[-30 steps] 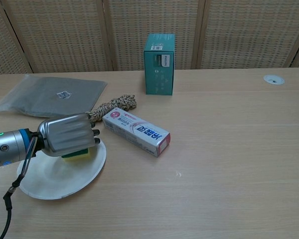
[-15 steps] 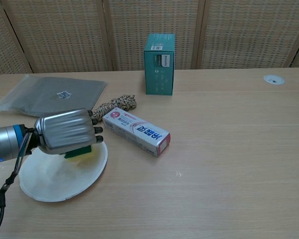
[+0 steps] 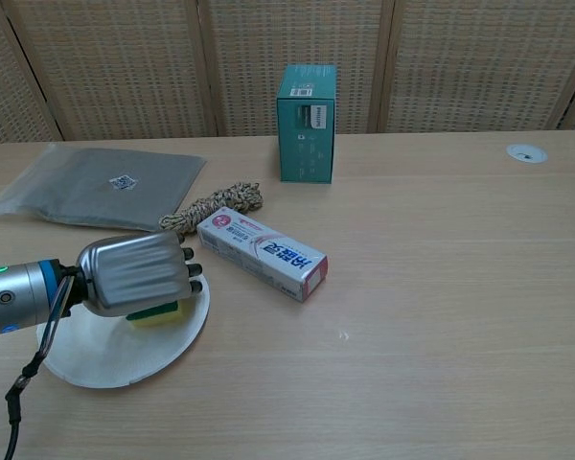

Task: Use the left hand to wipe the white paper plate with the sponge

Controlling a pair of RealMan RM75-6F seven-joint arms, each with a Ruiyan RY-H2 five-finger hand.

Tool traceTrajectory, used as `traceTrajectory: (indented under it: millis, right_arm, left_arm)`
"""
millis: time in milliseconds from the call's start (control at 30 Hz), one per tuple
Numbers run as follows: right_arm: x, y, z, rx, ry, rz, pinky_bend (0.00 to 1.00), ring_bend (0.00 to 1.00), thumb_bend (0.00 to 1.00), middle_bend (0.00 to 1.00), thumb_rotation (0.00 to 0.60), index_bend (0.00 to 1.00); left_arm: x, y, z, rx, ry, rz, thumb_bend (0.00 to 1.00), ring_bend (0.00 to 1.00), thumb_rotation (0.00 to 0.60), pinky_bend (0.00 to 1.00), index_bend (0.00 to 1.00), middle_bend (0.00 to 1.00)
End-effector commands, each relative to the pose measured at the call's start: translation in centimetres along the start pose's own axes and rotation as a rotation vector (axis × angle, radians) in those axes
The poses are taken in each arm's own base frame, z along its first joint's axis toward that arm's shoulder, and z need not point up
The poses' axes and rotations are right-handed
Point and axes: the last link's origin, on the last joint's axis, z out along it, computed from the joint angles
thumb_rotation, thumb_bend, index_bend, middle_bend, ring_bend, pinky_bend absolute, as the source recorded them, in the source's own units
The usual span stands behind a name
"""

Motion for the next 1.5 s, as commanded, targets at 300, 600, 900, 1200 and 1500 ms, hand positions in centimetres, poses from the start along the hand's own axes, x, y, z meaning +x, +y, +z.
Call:
traceTrajectory:
  millis: [300, 600, 900, 1200, 1500]
  right_arm:
    - [0.0, -0.1, 0.0, 0.005, -0.002, -0.001, 0.0, 0.0, 0.0, 0.0, 0.6, 0.02]
    - [0.0, 0.0, 0.1, -0.001, -0.003, 0.001, 0.0, 0.0, 0.0, 0.0, 0.6, 0.02]
    - [0.0, -0.1, 0.0, 0.003, -0.004, 0.0, 0.0, 0.0, 0.0, 0.0, 0.6, 0.02]
    - [0.1, -0.1, -0.1, 0.005, -0.001, 0.002, 0.0, 0.0, 0.0, 0.0, 0.6, 0.02]
    - [0.2, -0.1, -0.2, 0.009, 0.0, 0.007, 0.0, 0.0, 0.0, 0.0, 0.6, 0.02]
  left_arm:
    - [-0.4, -3.0, 0.9, 0.092, -0.009, 0.076, 0.46, 0.49, 0.6, 0.54, 0.77, 0.59]
    - [-0.7, -1.5, 1.6, 0.058, -0.044, 0.029, 0.46, 0.49, 0.6, 0.54, 0.77, 0.59]
    - [-1.1, -0.8, 1.0, 0.042, -0.059, 0.019, 0.46, 0.49, 0.6, 0.54, 0.77, 0.59]
    - [-1.2, -1.3, 0.8, 0.074, -0.052, -0.018, 0.46, 0.49, 0.6, 0.54, 0.77, 0.59]
    - [-1.5, -7.7, -1.2, 0.29, -0.054, -0.131, 0.46, 0.49, 0.6, 0.54, 0.77, 0.59]
